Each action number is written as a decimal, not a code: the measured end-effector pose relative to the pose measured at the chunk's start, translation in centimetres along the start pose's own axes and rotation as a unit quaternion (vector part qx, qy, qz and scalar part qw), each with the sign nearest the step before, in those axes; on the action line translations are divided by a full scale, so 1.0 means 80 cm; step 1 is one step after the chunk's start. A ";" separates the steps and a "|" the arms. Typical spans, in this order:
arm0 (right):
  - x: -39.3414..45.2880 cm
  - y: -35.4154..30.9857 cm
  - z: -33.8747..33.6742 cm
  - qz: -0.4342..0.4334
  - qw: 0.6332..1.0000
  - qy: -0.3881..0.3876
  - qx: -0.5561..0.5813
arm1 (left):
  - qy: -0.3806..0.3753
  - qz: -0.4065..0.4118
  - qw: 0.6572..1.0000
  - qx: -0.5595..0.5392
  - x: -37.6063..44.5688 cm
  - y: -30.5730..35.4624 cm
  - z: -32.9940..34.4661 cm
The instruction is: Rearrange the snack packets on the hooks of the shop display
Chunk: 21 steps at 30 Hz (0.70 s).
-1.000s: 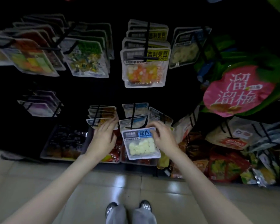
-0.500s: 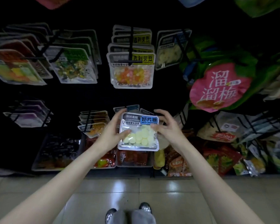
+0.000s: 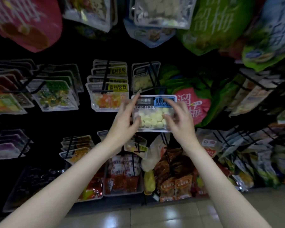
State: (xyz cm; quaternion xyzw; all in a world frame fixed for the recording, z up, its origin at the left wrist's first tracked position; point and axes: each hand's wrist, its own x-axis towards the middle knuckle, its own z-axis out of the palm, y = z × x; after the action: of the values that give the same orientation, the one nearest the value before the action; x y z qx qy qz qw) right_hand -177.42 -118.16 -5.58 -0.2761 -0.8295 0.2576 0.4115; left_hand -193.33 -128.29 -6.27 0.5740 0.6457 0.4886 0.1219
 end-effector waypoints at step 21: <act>0.032 -0.007 0.004 0.042 0.999 -0.005 0.017 | -0.007 0.192 0.908 0.372 0.042 0.008 0.025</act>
State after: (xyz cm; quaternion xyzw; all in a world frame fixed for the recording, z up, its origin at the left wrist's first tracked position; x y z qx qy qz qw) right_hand -179.11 -116.91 -3.99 -0.3026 -0.8149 0.2898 0.4004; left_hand -192.58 -124.51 -5.41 0.6939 0.6571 0.2234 -0.1920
